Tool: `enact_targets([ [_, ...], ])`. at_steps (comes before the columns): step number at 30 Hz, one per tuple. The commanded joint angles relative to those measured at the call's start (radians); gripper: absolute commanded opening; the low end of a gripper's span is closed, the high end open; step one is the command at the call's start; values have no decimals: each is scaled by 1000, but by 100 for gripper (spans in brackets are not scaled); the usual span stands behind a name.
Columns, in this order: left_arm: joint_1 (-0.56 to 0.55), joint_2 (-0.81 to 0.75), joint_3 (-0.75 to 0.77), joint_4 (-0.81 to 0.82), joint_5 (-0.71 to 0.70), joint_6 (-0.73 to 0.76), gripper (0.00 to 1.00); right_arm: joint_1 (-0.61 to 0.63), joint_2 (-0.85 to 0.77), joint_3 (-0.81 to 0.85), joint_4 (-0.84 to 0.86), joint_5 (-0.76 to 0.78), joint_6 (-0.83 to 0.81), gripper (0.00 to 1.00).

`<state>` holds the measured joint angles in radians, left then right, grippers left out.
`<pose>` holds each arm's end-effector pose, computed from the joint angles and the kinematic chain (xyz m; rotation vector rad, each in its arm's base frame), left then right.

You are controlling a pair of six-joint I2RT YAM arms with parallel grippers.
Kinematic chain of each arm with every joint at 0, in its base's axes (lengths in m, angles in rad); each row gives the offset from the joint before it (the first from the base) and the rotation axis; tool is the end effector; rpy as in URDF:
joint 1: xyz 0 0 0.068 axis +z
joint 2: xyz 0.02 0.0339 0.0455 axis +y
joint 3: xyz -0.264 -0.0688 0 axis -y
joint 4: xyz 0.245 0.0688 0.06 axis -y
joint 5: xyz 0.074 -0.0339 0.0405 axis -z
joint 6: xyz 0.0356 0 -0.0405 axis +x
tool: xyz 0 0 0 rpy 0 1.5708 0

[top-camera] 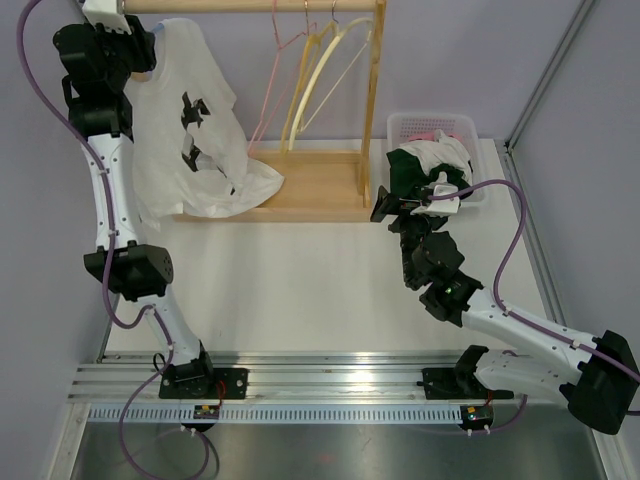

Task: Remove the t-shirt from the hanger
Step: Grab a hanger with a tshirt on it with the left arm

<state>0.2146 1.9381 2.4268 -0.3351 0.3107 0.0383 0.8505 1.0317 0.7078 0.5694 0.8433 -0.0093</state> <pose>0.4025 0.0766 0.5444 0.1317 1.4185 -0.0115 0.1721 0.1558 0.3427 0.1292 1.4039 0.1391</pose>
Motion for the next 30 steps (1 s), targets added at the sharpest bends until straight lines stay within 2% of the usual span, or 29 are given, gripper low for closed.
enact_targets([
  [1, 6, 16, 41, 82, -4, -21, 42, -13, -12, 18, 6, -7, 3, 99],
  [8, 6, 33, 40, 102, -4, -29, 32, -16, -12, 18, 3, -10, 3, 100],
  [11, 6, 36, 40, 107, -7, -34, 22, -18, -9, 18, 4, -10, 3, 100],
  [12, 6, 36, 37, 110, -5, -34, 15, -18, -7, 19, 3, -10, 3, 99],
  [18, 6, 21, 22, 140, 5, -84, 0, -19, -5, 21, 0, -10, 31, 99],
  [30, 5, -31, 9, 212, 27, -146, 0, -22, -12, 19, -16, -9, 32, 99],
])
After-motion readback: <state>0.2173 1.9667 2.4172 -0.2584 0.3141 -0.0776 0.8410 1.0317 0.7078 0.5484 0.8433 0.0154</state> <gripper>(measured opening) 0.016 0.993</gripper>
